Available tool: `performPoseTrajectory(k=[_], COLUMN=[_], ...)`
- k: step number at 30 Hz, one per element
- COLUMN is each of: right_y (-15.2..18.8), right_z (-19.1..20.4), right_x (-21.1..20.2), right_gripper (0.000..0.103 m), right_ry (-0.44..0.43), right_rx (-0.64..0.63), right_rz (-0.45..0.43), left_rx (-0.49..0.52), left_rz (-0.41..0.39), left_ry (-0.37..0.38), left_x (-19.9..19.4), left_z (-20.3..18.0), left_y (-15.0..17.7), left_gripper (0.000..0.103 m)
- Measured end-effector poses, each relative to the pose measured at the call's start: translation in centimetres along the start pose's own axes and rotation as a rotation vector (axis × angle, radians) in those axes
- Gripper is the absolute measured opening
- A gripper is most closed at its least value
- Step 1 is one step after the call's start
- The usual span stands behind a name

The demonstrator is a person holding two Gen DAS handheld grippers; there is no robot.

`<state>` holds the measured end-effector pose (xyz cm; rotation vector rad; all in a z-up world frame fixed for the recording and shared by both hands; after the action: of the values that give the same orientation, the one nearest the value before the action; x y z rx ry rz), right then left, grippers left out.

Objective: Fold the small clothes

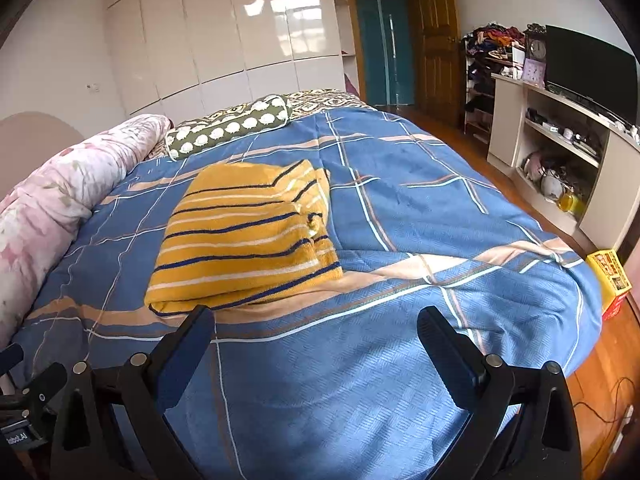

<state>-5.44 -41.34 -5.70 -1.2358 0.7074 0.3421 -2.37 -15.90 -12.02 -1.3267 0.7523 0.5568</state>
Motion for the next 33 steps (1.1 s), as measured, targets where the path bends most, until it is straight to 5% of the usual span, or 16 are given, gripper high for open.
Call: performPoseTrajectory(k=[33], right_y=[-1.3], right_z=[-0.5], right_x=[5.1], right_gripper=[0.103], right_ry=[-0.002], right_rx=[-0.06], right_rz=[0.021], left_rx=[0.049], left_rz=[0.145], left_ry=[0.011], left_x=[5.5], left_z=[-3.0], left_y=[-1.1], left_gripper=[0.103])
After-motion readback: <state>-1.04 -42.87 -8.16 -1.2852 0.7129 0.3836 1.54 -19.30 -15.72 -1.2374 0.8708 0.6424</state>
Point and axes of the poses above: each gripper's, at about its wrist camera, not at the fingertips, and x roughly the way its jaws point, z to its left, y to its underside, the point moved 10 cm from there along x, roughly the way its jaws point, and after that the axes turned 1 degree about -y, right-handed, at the moved point
